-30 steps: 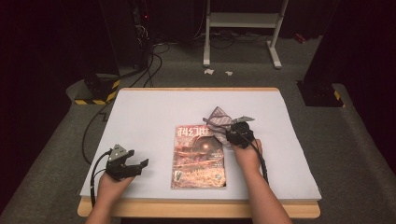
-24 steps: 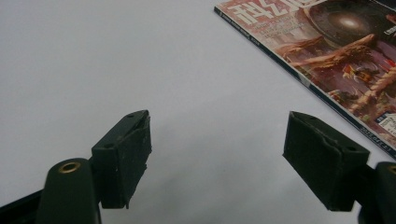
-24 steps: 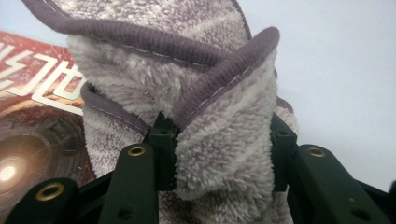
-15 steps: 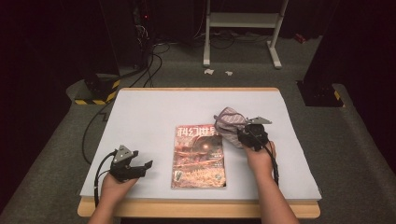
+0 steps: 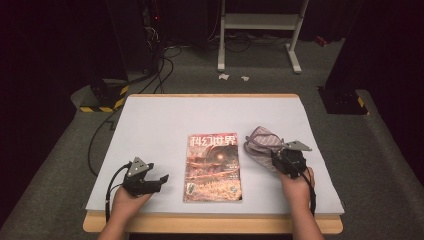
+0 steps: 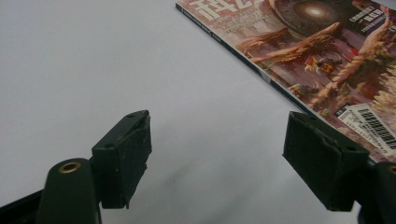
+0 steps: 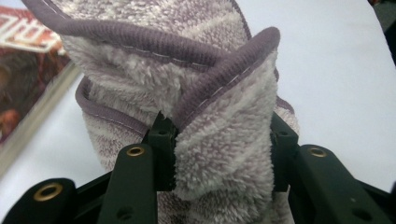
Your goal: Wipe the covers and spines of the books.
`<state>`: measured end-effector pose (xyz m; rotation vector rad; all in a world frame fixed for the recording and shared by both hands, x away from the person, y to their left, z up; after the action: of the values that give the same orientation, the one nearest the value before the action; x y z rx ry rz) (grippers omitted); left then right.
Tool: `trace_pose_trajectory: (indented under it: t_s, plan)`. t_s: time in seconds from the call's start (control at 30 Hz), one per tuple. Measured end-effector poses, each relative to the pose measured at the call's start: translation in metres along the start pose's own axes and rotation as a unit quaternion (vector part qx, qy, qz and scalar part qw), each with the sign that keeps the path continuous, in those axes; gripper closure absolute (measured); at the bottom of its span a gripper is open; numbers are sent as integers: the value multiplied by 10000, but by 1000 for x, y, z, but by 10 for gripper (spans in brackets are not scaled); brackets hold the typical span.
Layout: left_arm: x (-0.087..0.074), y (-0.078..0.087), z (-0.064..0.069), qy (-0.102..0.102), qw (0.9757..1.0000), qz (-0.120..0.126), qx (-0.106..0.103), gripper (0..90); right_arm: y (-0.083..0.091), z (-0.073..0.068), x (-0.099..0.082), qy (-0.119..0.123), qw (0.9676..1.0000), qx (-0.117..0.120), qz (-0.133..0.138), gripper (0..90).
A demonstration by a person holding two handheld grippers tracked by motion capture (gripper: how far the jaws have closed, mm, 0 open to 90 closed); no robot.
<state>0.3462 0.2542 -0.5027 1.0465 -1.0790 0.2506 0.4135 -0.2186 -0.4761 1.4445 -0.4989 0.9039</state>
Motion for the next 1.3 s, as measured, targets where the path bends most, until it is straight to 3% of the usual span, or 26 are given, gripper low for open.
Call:
trace_pose_trajectory:
  t_s: [0.23, 0.37, 0.63, 0.8, 0.83, 1.03, 1.13, 1.3]
  plan:
    - [2, -1, 6, -5, 9999, -8, -149, 246, 18, 9, -27, -173, 9998, 40, 14, 560]
    - [3, -4, 12, -49, 9997, -40, -222, 248, 20, 10, -34, -134, 9999, 35, -62, 556]
    - [5, -9, 22, -138, 9993, -152, -314, 257, 11, 9, -45, -33, 9996, 37, -272, 536]
    - [5, -13, 28, -189, 9989, -257, -340, 260, 8, 8, -48, -19, 9997, 62, -217, 517]
    - [5, -16, 30, -201, 9987, -386, -257, 264, 8, 8, -48, -28, 9998, 76, -196, 513]
    - [5, -19, 31, -192, 9985, -448, -238, 266, 8, 10, -49, -131, 9996, 159, -201, 491]
    - [7, -20, 34, -203, 9985, -440, -255, 269, 8, 11, -50, -151, 9995, 214, -184, 454]
    - [9, -24, 38, -272, 9979, -503, -297, 269, 8, 11, -51, -83, 9992, 353, -168, 299]
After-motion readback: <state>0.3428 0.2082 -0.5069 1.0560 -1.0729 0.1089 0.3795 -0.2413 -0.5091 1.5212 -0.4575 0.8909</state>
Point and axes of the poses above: each handheld gripper's, and its own axes: y roughly backward along the jaws, x roughly out of its top, z roughly to its right, the point moved 1 cm from there along -y, roughly forward along the jaws, and after that the axes turned 4 degrees about -x, right-handed, at the moved point
